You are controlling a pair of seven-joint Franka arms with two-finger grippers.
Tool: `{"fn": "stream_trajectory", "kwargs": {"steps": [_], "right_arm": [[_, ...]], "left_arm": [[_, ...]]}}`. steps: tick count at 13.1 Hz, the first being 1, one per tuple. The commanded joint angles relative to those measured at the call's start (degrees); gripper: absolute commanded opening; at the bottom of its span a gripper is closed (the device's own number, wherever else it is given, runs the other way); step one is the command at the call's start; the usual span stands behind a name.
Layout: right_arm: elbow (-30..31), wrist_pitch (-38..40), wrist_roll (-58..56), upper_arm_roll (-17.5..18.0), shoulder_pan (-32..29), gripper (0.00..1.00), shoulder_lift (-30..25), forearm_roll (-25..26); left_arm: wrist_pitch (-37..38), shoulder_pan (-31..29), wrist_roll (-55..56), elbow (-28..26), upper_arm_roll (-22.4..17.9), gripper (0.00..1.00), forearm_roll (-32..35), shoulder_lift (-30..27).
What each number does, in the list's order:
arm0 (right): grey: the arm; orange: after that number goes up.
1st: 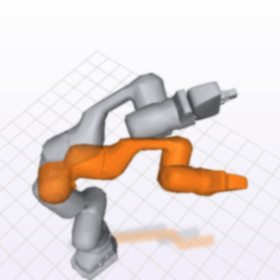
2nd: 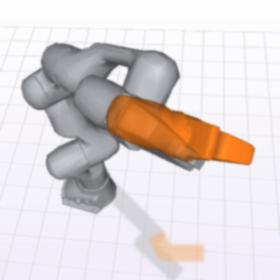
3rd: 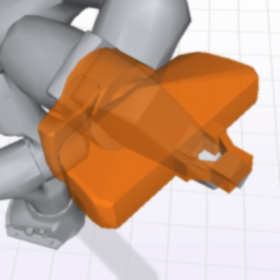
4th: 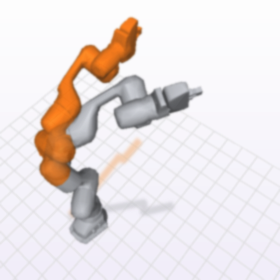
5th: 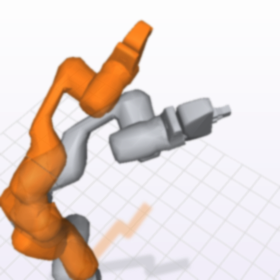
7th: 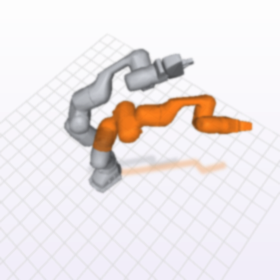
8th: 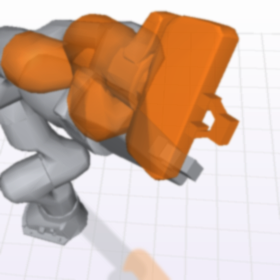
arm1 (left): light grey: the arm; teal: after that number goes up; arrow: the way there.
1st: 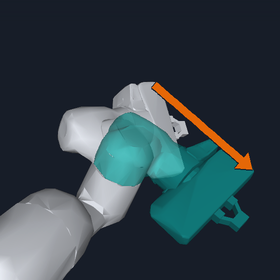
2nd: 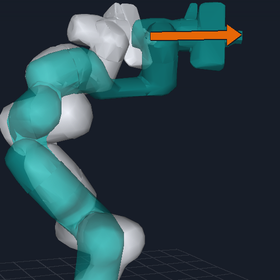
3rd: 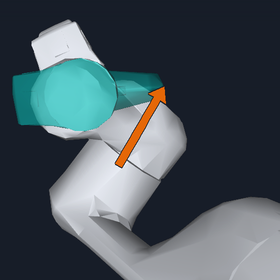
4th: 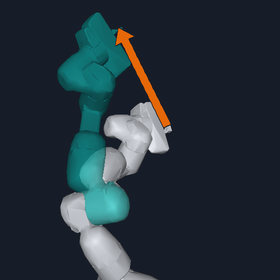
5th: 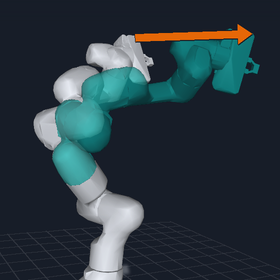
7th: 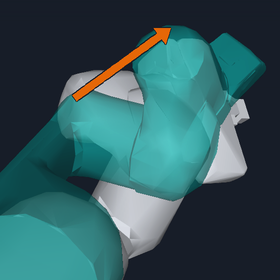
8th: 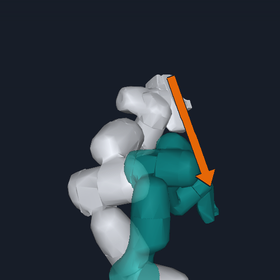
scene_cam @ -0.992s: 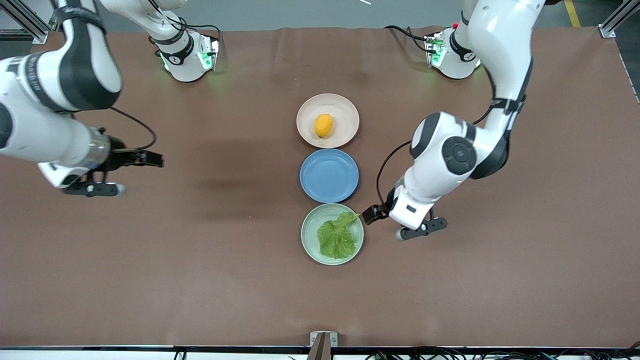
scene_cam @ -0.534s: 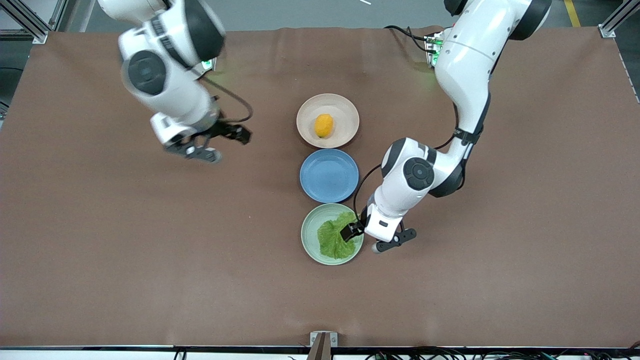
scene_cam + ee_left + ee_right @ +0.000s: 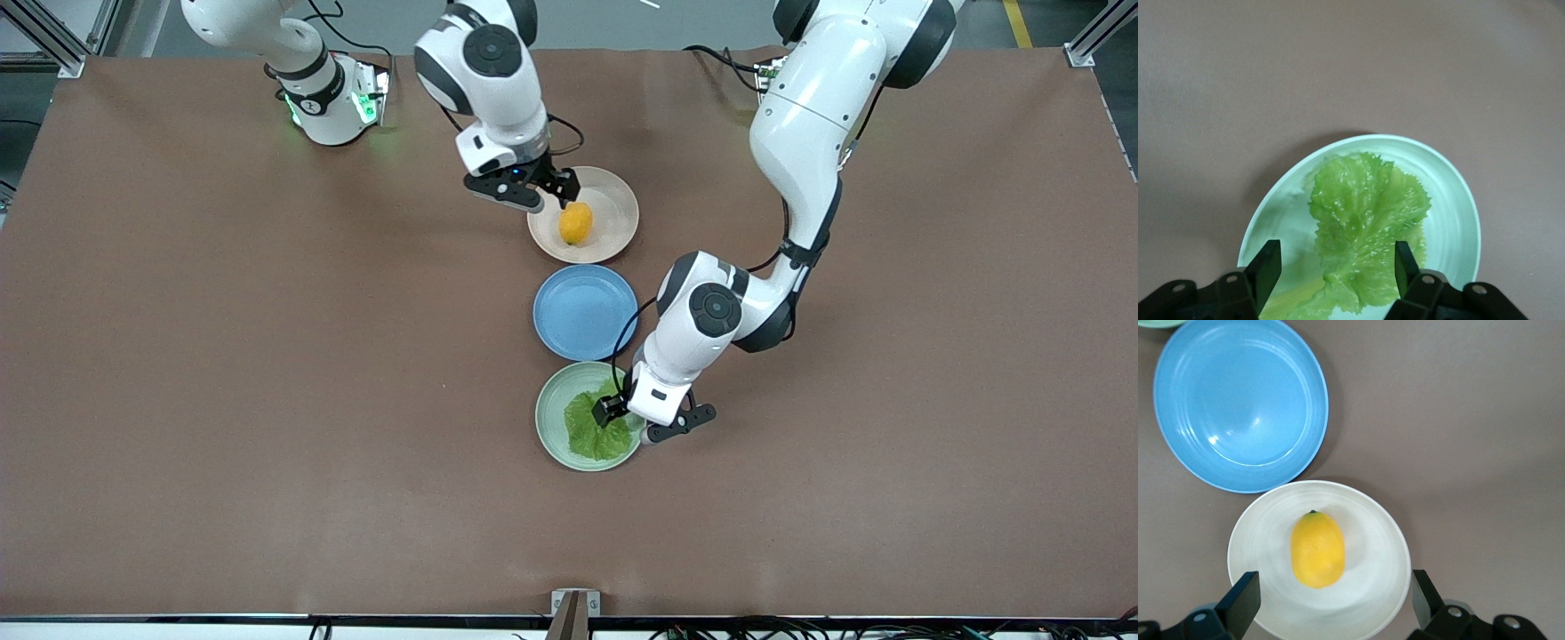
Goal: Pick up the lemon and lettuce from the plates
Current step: 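Grasp the yellow lemon with the right gripper while the left gripper grasps lettuce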
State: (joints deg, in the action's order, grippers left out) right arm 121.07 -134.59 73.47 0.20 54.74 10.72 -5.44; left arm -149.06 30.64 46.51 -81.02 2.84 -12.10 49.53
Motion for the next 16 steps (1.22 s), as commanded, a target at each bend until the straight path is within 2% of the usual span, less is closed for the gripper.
{"fn": "stream_trajectory", "kwargs": {"steps": [1, 3, 4, 5, 8, 9, 10, 11, 13, 15, 16], "right_arm": [[-0.5, -5.9, 8.0, -0.9, 2.6, 1.00, 6.3, 4.8], [-0.7, -9.6, 11.8, -0.9, 4.2, 1.00, 9.7, 6.3], [-1.3, -10.8, 12.8, -0.9, 4.7, 1.00, 11.1, 6.3], [-1.9, -11.3, 13.5, -0.9, 5.3, 1.00, 12.3, 6.3], [-3.7, -12.4, 15.5, -1.0, 6.8, 1.00, 15.0, 6.4], [-3.7, -13.2, 15.5, -1.0, 7.0, 1.00, 15.5, 6.5], [-3.6, -13.3, 15.5, -1.0, 7.4, 0.99, 15.7, 6.6], [-3.6, -13.3, 15.5, -1.1, 7.5, 0.94, 15.9, 6.8], [-3.6, -13.3, 15.5, -1.0, 7.5, 0.76, 16.0, 8.2], [-3.6, -13.4, 15.5, -1.0, 7.4, 0.40, 16.3, 8.3], [-3.6, -13.2, 15.5, -1.0, 7.3, 0.14, 16.3, 8.3]], "left_arm": [[-0.2, 1.3, 0.8, 1.3, -0.5, 0.63, -0.6, 1.4], [-0.3, 1.3, 0.8, 1.2, -0.5, 0.61, -0.3, 1.5], [-0.2, 1.3, 0.9, 1.2, -0.5, 0.54, -0.2, 1.6], [-0.2, 1.3, 0.9, 1.2, -0.5, 0.41, -0.3, 1.5], [-0.2, 1.3, 0.9, 1.2, -0.5, 0.10, -0.2, 1.4], [-0.2, 1.2, 0.9, 1.2, -0.5, 0.03, -0.4, 1.3], [-0.1, 1.2, 0.9, 1.2, -0.5, 0.01, -0.4, 0.9], [0.1, 1.1, 0.9, 1.3, -0.5, 0.00, -0.6, 0.5], [0.8, 0.5, 1.0, 1.4, -0.5, 0.00, -0.9, -1.6], [2.6, -0.1, 1.0, 1.3, -0.5, 0.00, -1.0, -4.6], [4.6, -1.1, 1.0, 1.0, -0.5, 0.00, -1.0, -6.6]]}}
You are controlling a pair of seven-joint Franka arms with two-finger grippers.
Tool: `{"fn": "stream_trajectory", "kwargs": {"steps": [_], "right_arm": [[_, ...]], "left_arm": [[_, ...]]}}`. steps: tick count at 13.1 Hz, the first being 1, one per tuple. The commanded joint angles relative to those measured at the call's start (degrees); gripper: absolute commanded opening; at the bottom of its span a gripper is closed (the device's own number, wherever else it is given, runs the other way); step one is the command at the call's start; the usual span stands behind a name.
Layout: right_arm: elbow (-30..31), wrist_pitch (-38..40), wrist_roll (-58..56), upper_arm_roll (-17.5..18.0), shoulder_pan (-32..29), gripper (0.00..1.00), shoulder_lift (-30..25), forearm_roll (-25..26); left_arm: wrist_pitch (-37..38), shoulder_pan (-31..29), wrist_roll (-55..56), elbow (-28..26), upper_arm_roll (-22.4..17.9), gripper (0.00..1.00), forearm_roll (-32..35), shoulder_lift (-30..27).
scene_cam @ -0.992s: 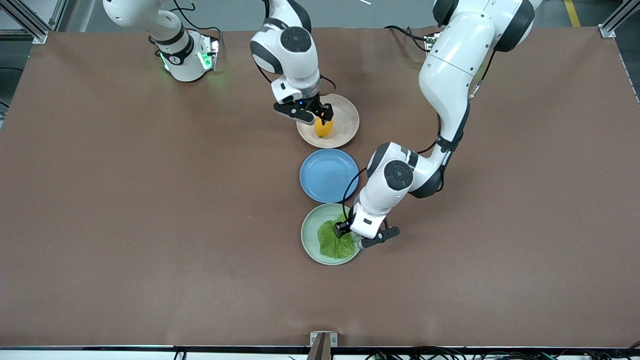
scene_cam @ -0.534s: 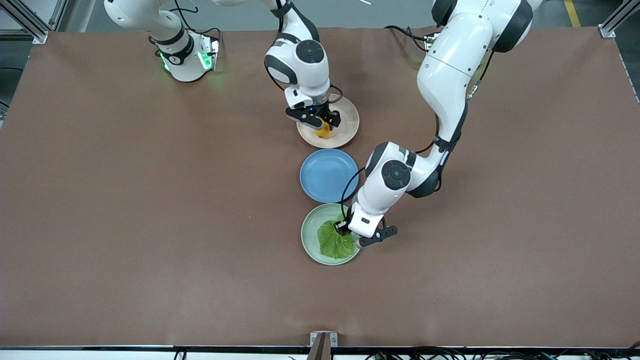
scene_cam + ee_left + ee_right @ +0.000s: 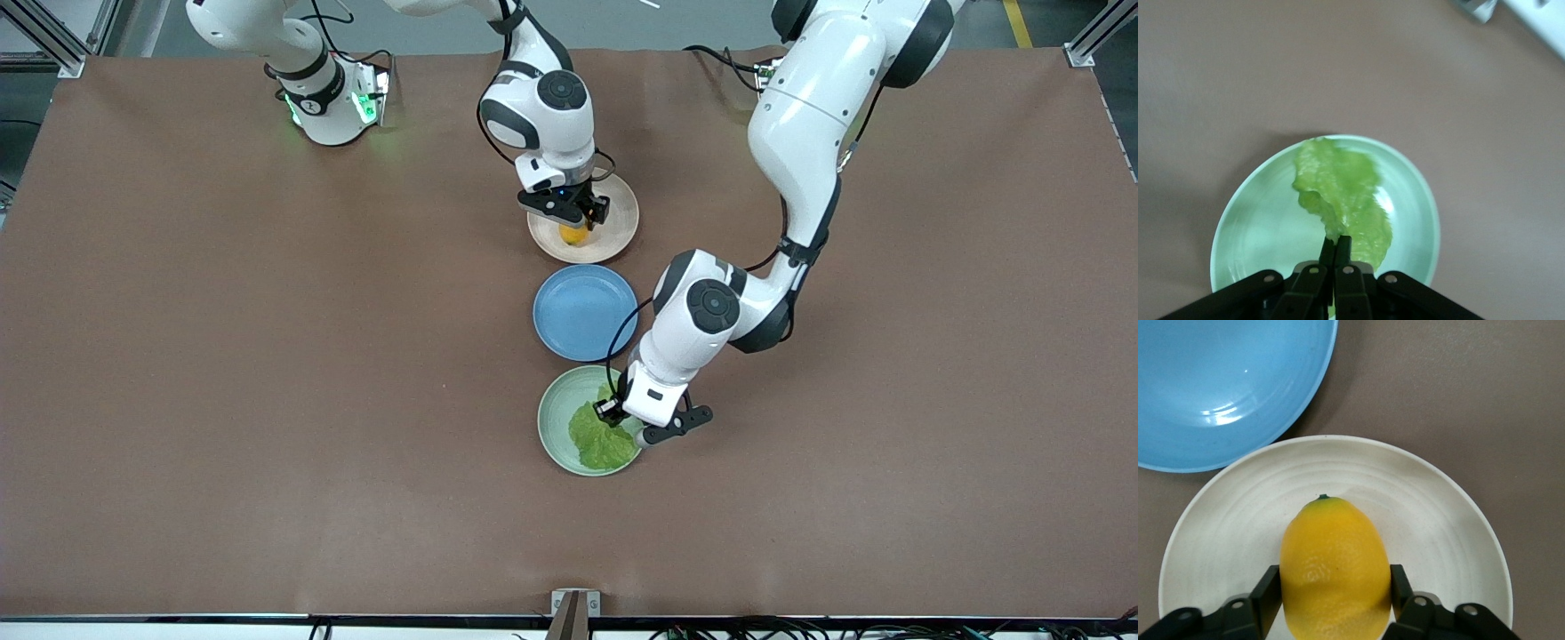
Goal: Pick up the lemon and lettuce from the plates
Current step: 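Move the lemon aside with the right gripper while the left gripper moves lettuce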
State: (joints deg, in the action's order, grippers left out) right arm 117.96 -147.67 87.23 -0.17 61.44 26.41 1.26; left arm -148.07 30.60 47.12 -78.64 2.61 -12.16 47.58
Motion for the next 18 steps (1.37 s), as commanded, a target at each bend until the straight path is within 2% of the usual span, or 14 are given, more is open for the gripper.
{"fn": "stream_trajectory", "kwargs": {"steps": [1, 3, 4, 6, 8, 9, 12, 14, 16, 18], "right_arm": [[-0.5, 0.6, 1.5, -0.7, -0.1, 0.01, 0.1, 1.6], [-0.7, 4.4, -0.1, -1.0, -2.6, 0.00, -3.9, 1.6], [-1.1, 9.7, -4.0, -0.9, -5.3, 0.00, -7.6, 1.2], [-1.2, 18.9, -14.5, -0.9, -11.7, 0.00, -15.4, 0.7], [-1.1, 25.1, -27.5, -0.9, -19.5, 0.00, -19.5, 0.7], [-0.7, 25.8, -33.8, -1.0, -23.8, 0.00, -20.5, 0.7], [0.4, 25.2, -54.3, -1.1, -38.3, 0.00, -19.9, 0.6], [0.7, 23.1, -63.1, -1.1, -45.0, 0.00, -17.9, 0.6], [1.9, 17.7, -71.7, -1.0, -50.7, 0.00, -14.5, 0.5], [2.5, 10.6, -77.2, -0.9, -54.5, 0.00, -9.4, 0.5]], "left_arm": [[6.1, -2.2, 0.1, -2.2, -0.1, 0.00, -0.9, -6.9], [8.9, -5.6, -1.0, -6.6, 0.9, 0.00, -0.9, -13.4], [10.5, -8.2, -2.5, -8.2, 1.9, 0.00, -0.9, -16.1], [13.9, -17.5, -10.7, -13.4, 7.7, 0.00, -0.9, -21.2], [13.8, -28.5, -21.0, -21.9, 15.1, 0.00, -0.9, -24.5], [13.1, -32.6, -24.8, -25.6, 17.7, 0.00, -0.9, -25.4], [7.8, -39.7, -34.5, -35.0, 20.5, 0.00, -0.8, -26.5], [1.8, -41.9, -39.5, -42.2, 20.9, 0.01, -0.7, -27.1], [-0.2, -44.1, -45.2, -47.3, 20.9, 0.01, -0.2, -27.6], [-0.3, -45.8, -50.8, -50.0, 20.9, 0.03, -0.1, -27.9]]}}
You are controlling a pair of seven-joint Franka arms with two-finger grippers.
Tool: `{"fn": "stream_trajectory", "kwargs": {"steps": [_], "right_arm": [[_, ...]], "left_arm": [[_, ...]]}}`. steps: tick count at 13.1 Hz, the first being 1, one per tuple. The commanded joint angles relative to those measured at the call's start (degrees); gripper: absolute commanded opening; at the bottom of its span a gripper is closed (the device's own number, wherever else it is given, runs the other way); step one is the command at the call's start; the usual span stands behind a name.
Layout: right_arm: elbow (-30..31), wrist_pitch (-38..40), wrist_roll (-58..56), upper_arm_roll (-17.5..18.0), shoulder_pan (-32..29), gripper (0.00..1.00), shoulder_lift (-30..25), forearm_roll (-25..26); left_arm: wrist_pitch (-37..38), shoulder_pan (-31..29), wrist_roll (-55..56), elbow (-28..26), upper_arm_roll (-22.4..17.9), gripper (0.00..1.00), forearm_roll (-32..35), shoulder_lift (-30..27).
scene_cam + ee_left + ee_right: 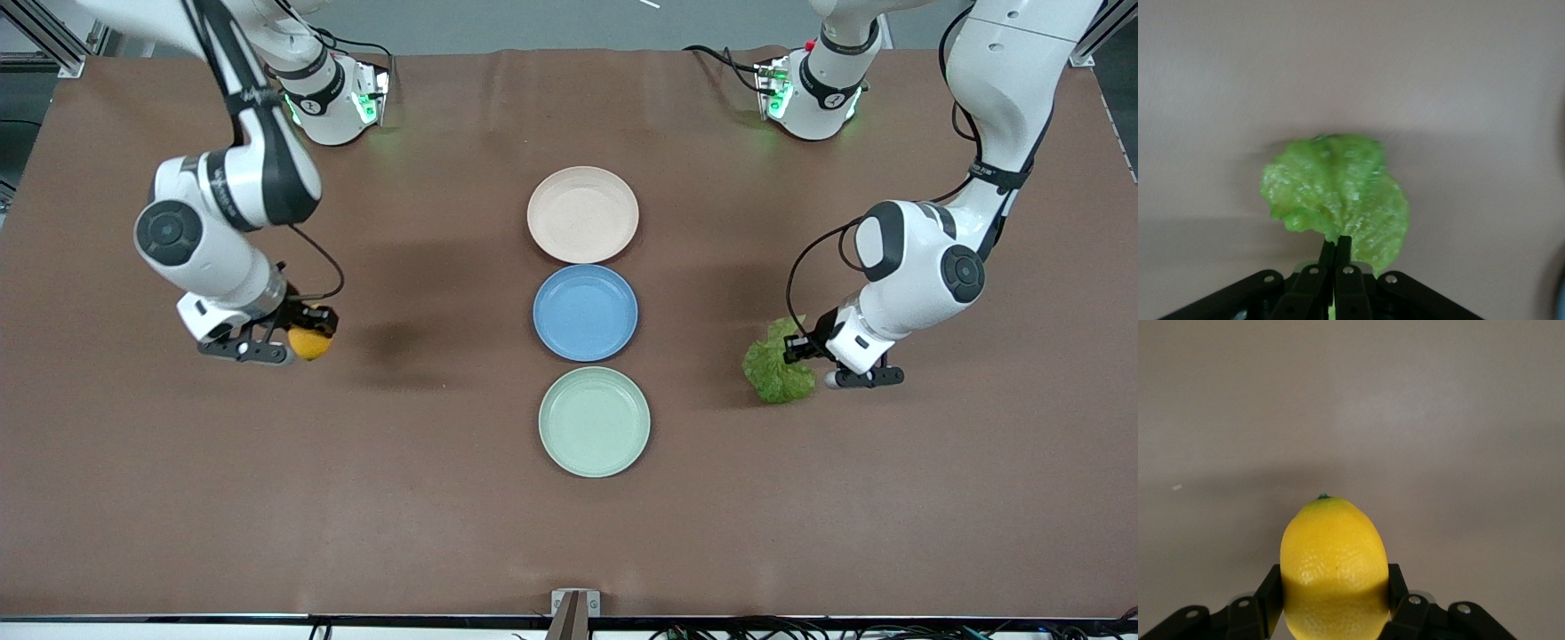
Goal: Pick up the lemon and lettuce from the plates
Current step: 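Move the lemon aside with the right gripper while the left gripper moves lettuce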
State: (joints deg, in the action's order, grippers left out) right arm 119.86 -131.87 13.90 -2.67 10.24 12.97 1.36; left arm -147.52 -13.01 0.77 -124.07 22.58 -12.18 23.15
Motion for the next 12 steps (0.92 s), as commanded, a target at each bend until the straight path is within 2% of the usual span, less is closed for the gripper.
{"fn": "stream_trajectory", "kwargs": {"steps": [1, 3, 8, 9, 10, 11, 12], "right_arm": [[0.7, -7.4, -4.4, 1.7, -3.9, 0.00, 6.2, 0.3], [1.7, -10.0, -4.6, 1.9, -3.8, 0.00, 8.7, 0.3], [2.6, -12.0, -4.6, 1.9, -3.9, 0.03, 10.7, 0.3], [2.6, -11.9, -4.6, 1.9, -3.9, 0.16, 10.6, 0.3], [2.3, -11.9, -5.2, 1.9, -3.9, 0.75, 10.6, 0.3], [2.0, -11.7, -5.6, 1.9, -4.1, 1.00, 10.4, 0.3], [1.4, -11.2, -5.7, 1.9, -4.3, 1.00, 10.0, 0.3]], "left_arm": [[-0.8, -2.4, -6.2, -5.3, 0.7, 0.04, 0.1, -3.4], [-0.8, -4.0, -9.1, -5.8, 0.6, 0.04, 2.8, -3.1], [-0.6, -5.4, -9.4, -5.0, 0.6, 0.04, 11.3, -2.8], [-0.6, -5.4, -9.4, -4.8, 0.7, 0.13, 11.3, -2.8], [-0.5, -5.4, -9.6, -3.9, 0.7, 0.48, 11.4, -2.8], [-0.1, -5.4, -9.5, -2.9, 0.8, 0.99, 11.6, -3.0], [2.4, -5.4, -9.4, -1.1, 0.9, 1.00, 11.8, -3.5]]}}
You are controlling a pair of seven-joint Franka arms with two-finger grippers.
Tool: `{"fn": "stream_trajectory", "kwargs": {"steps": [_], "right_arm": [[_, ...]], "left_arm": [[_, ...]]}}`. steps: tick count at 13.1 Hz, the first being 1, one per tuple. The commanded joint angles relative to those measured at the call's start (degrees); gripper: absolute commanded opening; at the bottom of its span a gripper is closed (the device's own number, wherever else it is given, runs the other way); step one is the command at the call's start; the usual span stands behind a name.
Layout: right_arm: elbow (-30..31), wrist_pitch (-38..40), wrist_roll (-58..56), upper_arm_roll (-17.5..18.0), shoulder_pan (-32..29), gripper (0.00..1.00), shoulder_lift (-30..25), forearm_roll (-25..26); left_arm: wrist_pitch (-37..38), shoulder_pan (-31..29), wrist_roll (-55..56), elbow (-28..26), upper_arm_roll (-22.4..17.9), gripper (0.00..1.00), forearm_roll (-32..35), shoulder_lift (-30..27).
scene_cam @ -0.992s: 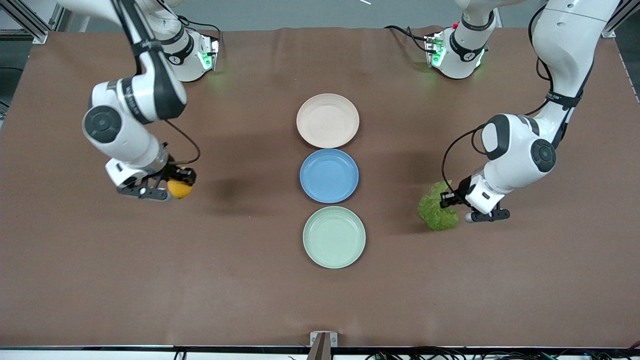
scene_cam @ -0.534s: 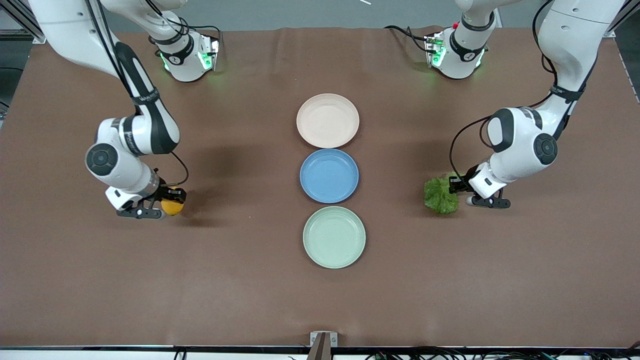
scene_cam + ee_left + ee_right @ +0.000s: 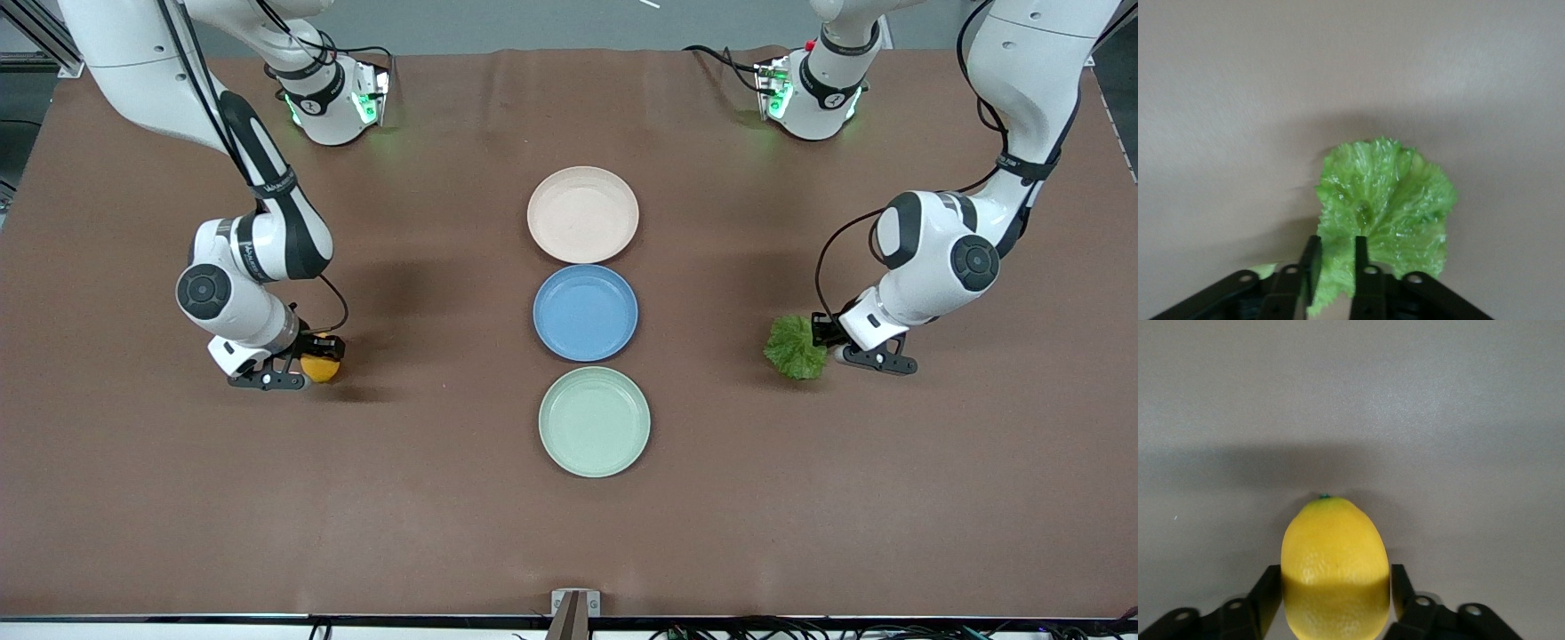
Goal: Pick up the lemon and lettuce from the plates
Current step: 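Move the lemon aside with the right gripper while the left gripper moves lettuce, then open both grippers to set the lemon and lettuce on the table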
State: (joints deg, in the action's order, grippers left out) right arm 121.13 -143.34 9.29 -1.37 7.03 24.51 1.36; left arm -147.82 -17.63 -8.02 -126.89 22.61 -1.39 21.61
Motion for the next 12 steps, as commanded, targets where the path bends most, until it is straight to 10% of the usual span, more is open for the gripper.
{"fn": "stream_trajectory", "kwargs": {"steps": [1, 5, 12], "right_arm": [[-0.9, 1.9, -1.3, 0.6, -1.0, 1.00, -2.5, 0.3], [-15.8, 27.9, -4.2, 0.3, -1.0, 1.00, -6.8, 0.5], [-39.6, 52.1, -9.3, 0.1, -3.3, 1.00, -6.6, 1.7]], "left_arm": [[7.9, -0.7, -0.2, 4.9, 0.9, 1.00, 1.0, -2.7], [36.1, -0.7, 5.4, 18.4, 0.9, 1.00, 0.9, -10.0], [52.0, -0.9, 11.1, 30.2, 0.2, 1.00, 0.1, -20.5]]}}
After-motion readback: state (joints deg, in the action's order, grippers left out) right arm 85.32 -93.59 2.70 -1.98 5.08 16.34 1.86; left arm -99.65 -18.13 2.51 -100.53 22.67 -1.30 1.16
